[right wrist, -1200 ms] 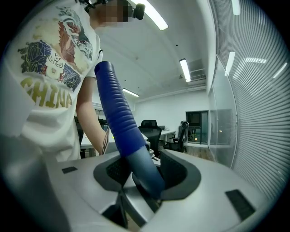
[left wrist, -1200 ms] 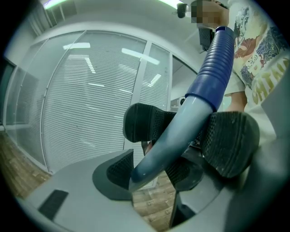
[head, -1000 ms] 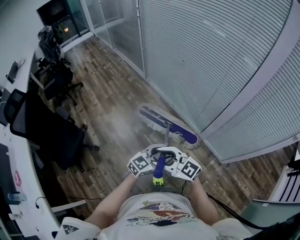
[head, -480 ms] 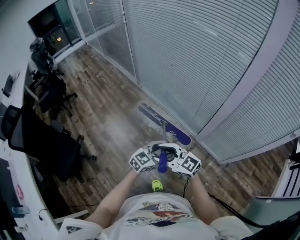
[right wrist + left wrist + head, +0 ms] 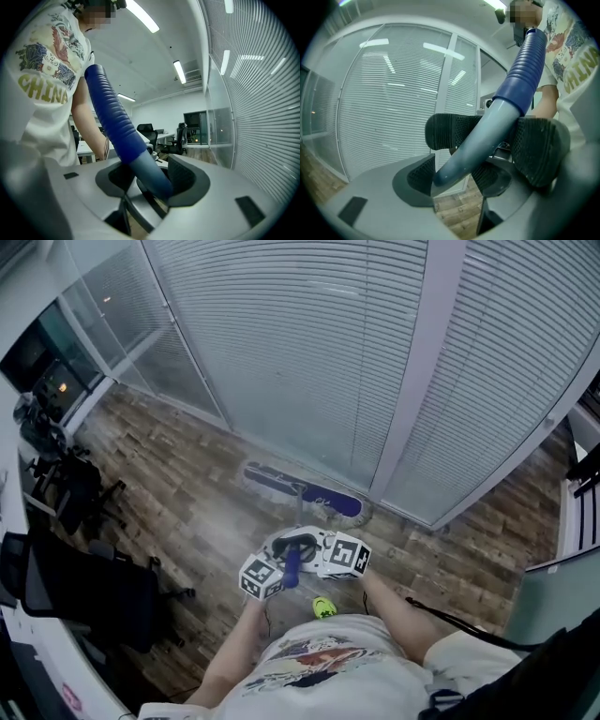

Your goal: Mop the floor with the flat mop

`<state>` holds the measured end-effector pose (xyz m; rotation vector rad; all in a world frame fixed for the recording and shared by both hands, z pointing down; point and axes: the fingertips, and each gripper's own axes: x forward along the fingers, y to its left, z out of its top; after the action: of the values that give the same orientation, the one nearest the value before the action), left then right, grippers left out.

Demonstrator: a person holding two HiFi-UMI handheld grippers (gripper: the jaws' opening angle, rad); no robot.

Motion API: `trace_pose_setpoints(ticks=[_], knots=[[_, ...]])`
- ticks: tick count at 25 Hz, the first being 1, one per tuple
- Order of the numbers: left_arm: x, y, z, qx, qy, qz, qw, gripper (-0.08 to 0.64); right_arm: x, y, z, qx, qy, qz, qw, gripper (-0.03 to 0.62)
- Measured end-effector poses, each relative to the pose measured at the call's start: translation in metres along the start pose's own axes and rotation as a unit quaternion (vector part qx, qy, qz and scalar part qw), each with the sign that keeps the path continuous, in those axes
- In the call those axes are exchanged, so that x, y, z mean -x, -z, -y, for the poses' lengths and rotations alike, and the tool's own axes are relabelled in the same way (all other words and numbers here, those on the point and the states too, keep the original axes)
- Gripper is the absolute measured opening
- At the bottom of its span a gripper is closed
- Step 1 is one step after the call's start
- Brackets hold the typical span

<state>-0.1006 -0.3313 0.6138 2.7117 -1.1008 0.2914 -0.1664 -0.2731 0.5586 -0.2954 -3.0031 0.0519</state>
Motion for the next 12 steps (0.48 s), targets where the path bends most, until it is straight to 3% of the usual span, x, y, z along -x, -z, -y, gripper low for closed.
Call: trace_pose_setpoints(ticks=[6,12], knots=[[0.032,0.007,0.042,-0.001,-0.001,0.011,0.9999,0.215,-0.005,-0.002,-0.053,-0.003,-0.005,-0.015,1.0,0.201],[0.091,0.032,0.102,-0.001,0.007,0.017,0.9998,0.216,-0.026,0.004,-0.139,-0.002,0.002,-0.027,1.0,0.201]])
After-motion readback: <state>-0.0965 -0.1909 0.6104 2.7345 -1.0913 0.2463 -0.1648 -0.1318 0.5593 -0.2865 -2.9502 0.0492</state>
